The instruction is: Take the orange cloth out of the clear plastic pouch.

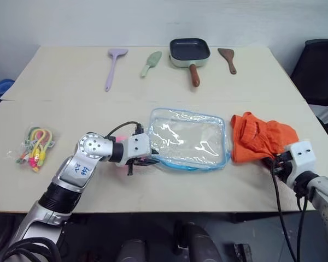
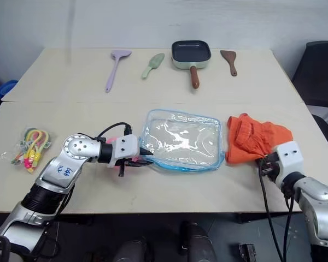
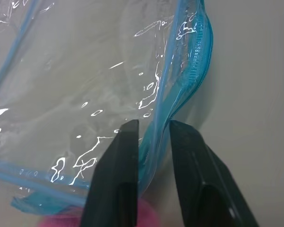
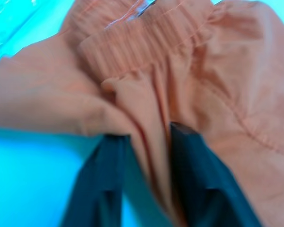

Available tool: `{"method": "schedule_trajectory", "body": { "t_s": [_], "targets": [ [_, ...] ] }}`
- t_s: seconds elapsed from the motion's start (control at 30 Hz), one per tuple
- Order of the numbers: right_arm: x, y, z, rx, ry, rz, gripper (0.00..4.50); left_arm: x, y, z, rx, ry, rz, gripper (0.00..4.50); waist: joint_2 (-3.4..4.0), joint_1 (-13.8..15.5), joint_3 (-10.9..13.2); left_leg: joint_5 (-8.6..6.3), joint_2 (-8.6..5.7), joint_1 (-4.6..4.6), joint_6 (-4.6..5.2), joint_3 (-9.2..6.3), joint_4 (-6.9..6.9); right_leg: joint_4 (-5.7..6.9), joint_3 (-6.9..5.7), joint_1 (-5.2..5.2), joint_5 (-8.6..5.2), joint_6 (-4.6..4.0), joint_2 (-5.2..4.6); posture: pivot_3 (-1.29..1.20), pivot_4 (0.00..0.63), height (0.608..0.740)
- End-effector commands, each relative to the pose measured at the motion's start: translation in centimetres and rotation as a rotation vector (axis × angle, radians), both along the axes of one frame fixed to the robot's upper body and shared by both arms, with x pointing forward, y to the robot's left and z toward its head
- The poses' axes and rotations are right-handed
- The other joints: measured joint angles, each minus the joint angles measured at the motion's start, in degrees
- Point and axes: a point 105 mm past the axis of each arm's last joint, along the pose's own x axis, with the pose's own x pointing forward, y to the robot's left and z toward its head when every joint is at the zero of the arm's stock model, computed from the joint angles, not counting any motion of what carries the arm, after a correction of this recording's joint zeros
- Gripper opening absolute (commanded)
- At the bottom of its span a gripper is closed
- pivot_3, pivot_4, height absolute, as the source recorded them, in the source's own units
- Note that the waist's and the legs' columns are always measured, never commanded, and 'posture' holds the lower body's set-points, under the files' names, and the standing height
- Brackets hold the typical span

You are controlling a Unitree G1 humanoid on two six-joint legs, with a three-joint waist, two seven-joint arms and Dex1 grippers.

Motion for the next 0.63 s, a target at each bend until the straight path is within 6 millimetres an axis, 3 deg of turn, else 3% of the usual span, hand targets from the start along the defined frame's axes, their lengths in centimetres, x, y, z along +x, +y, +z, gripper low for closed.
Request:
{"method": "schedule_trajectory", "body": {
  "t_s": [0.03, 0.2, 0.33, 0.47, 0.63],
  "targets": [
    [-0.7, -0.2, 2.6, -0.034, -0.058, 0.026, 2.86, 0.0, 0.0, 2.2, -0.080, -0.009, 0.012, 2.54, 0.00, -0.1, 0.0, 0.00, 0.00, 0.00, 0.00, 0.00, 0.00, 0.00, 0.00, 0.00, 0.00, 0.00, 0.00, 0.00, 0.150, 0.740],
    [-3.6, -1.2, 5.2, 0.034, -0.039, 0.056, 4.50, -0.2, 1.6, 6.1, -0.322, 0.119, 0.088, 4.08, 0.02, 0.1, 0.0, 0.00, 0.01, -0.02, 0.00, -0.04, 0.00, 0.00, -0.01, 0.00, 0.00, 0.00, 0.01, 0.00, 0.150, 0.740],
    [-7.3, -3.0, 6.5, 0.086, 0.034, 0.066, 4.50, -2.2, 5.7, 8.3, -0.343, 0.198, 0.046, 4.08, 0.02, 0.0, 0.0, -0.01, 0.01, 0.00, 0.00, -0.09, -0.02, -0.03, -0.03, 0.03, 0.00, 0.01, 0.03, 0.00, 0.150, 0.740],
    [-10.4, -5.6, 7.3, 0.143, 0.084, 0.009, 4.50, -3.1, 10.2, 8.9, -0.242, 0.216, 0.070, 4.08, 0.02, -0.1, 0.0, -0.03, 0.03, 0.04, -0.03, -0.04, -0.09, -0.16, 0.00, 0.03, -0.04, 0.00, 0.14, 0.00, 0.150, 0.740],
    [-11.7, -7.1, 7.1, 0.174, 0.099, -0.030, 4.50, -2.5, 11.7, 9.5, -0.228, 0.214, 0.087, 4.08, 0.02, 0.0, 0.0, -0.09, -0.03, 0.07, 0.10, -0.04, -0.06, -0.21, 0.07, 0.09, -0.07, 0.05, 0.15, 0.00, 0.150, 0.740]
  ]
}}
